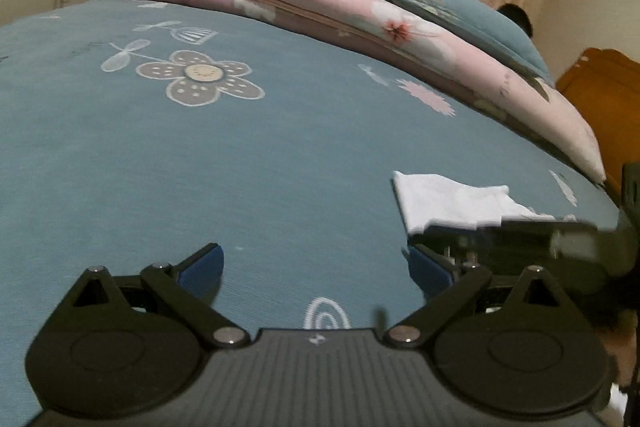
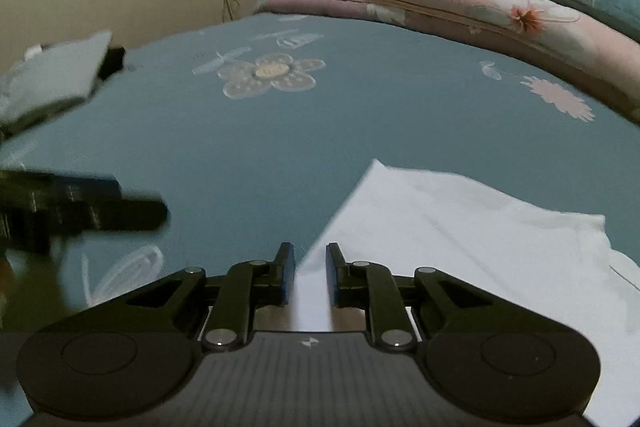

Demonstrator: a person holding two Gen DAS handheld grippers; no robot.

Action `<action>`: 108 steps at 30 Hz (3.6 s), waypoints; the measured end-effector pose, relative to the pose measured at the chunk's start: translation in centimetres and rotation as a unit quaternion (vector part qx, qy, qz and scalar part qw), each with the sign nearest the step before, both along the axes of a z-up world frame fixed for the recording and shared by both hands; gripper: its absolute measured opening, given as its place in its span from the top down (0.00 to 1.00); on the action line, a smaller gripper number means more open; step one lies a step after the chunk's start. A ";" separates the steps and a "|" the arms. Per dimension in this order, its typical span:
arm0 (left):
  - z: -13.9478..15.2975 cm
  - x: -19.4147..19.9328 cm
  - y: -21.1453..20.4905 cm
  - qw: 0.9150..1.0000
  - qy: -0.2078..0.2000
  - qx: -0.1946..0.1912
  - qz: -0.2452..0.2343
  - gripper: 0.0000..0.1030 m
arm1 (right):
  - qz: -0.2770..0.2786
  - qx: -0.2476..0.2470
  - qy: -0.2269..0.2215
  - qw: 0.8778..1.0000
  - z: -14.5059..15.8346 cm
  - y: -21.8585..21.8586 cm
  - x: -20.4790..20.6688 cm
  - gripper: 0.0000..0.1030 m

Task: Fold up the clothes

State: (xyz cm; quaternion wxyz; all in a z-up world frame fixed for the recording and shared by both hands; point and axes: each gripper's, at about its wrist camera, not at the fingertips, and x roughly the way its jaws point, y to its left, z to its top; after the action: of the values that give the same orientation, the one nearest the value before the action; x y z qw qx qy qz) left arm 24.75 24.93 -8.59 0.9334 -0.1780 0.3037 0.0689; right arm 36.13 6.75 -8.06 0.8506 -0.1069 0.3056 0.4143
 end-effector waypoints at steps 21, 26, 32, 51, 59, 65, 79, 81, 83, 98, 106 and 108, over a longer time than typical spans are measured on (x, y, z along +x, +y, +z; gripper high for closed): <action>1.9 0.2 -7.3 0.991 -0.029 0.040 -0.125 0.02 | -0.155 -0.062 0.003 0.986 4.3 -14.4 -2.1 0.66; 1.1 0.8 -11.6 0.978 -0.022 0.066 -0.199 0.02 | -0.221 -0.047 0.031 0.974 1.7 -20.9 -3.0 0.66; -1.9 2.2 -14.7 0.971 0.030 0.096 -0.216 0.02 | -0.283 -0.004 0.034 0.958 -1.5 -26.1 -4.7 0.65; -0.7 1.4 -15.4 0.967 0.005 0.089 -0.237 0.01 | -0.342 0.042 0.043 0.938 0.1 -26.7 1.3 0.58; -1.4 1.7 -15.6 0.966 0.028 0.080 -0.244 0.01 | -0.323 0.083 0.109 0.936 -0.4 -30.2 -3.2 0.50; -1.7 1.8 -16.3 0.967 0.041 0.095 -0.234 0.01 | -0.370 0.119 0.084 0.918 2.6 -35.5 -9.0 0.45; 1.9 -1.7 -27.9 0.927 0.048 0.092 -0.362 0.01 | -0.590 0.309 0.108 0.738 0.3 -59.8 -22.2 0.36; 1.3 -2.3 -29.5 0.920 0.058 0.091 -0.378 0.01 | -0.612 0.346 0.113 0.702 -1.0 -62.4 -23.5 0.36; 0.7 -2.8 -30.7 0.914 0.065 0.086 -0.391 0.01 | -0.631 0.376 0.118 0.669 -2.2 -64.7 -24.7 0.36; -1.1 -2.1 -30.9 0.928 0.095 0.022 -0.359 0.01 | -0.668 0.428 0.090 0.602 -6.0 -71.4 -24.3 0.34; -1.2 -2.0 -30.6 0.928 0.083 0.020 -0.363 0.01 | -0.659 0.418 0.060 0.623 -5.9 -72.3 -22.6 0.34; -1.3 -1.9 -30.3 0.929 0.081 0.011 -0.361 0.01 | -0.653 0.407 0.055 0.636 -5.7 -72.3 -22.1 0.34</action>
State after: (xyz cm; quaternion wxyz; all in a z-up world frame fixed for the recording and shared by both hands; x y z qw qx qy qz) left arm 22.85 -5.42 -9.86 0.8695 -0.0393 0.4210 -0.2553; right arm 14.05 -65.57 -13.77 0.8387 0.5003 0.1421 -0.1615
